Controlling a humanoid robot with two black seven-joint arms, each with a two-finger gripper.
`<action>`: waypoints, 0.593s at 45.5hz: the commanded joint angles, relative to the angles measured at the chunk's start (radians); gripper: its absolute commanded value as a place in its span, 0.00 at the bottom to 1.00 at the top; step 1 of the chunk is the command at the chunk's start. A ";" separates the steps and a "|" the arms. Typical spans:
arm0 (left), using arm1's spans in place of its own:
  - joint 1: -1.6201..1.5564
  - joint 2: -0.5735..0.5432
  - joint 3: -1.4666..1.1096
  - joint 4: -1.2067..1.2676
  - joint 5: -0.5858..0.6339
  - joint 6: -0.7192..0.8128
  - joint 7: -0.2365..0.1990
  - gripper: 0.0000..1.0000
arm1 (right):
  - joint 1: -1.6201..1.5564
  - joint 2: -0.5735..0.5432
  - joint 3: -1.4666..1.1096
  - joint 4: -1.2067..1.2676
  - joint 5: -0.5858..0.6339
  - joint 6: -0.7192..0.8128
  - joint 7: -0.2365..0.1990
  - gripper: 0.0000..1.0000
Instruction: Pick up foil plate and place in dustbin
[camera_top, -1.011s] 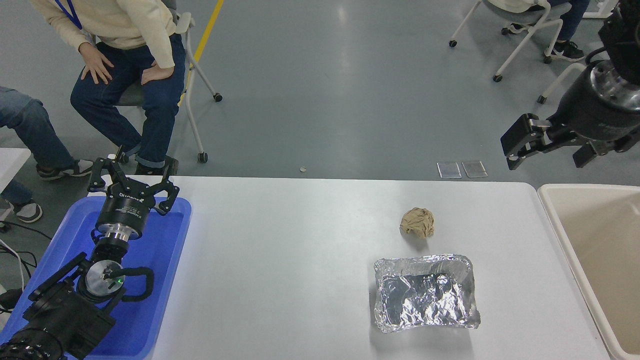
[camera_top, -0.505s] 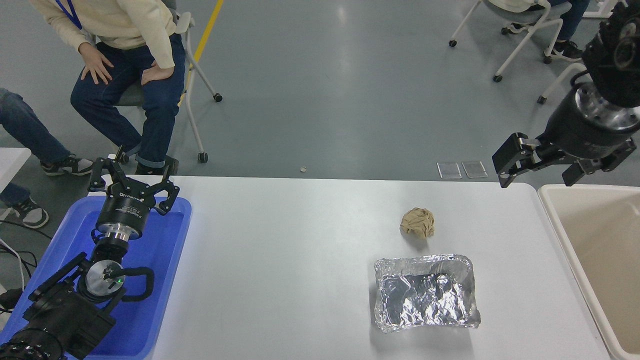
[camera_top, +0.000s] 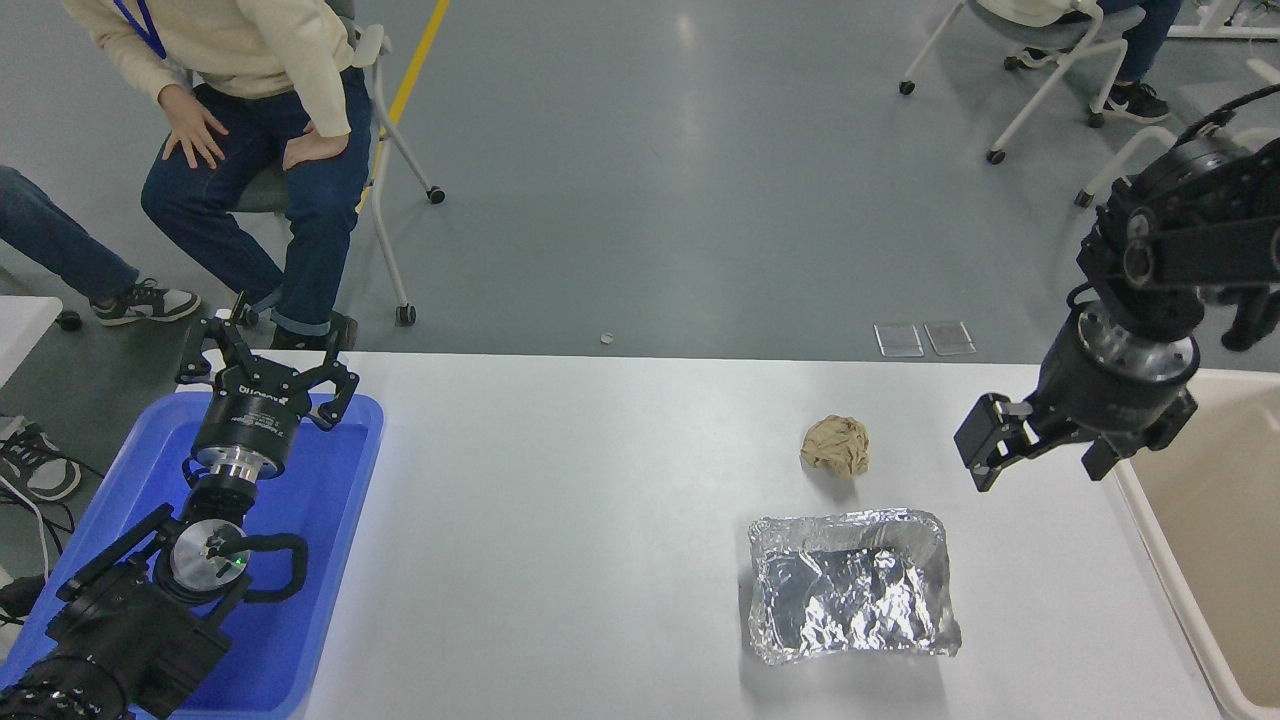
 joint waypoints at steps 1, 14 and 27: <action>0.000 0.000 0.000 0.001 0.000 0.000 0.000 1.00 | -0.155 0.019 0.011 -0.004 -0.021 -0.204 0.000 1.00; 0.000 0.000 0.000 0.001 0.000 0.000 0.000 1.00 | -0.317 0.028 0.074 -0.039 -0.018 -0.349 0.000 0.98; 0.000 0.000 -0.001 0.001 0.000 0.000 0.000 1.00 | -0.449 0.039 0.096 -0.157 0.085 -0.370 0.000 0.96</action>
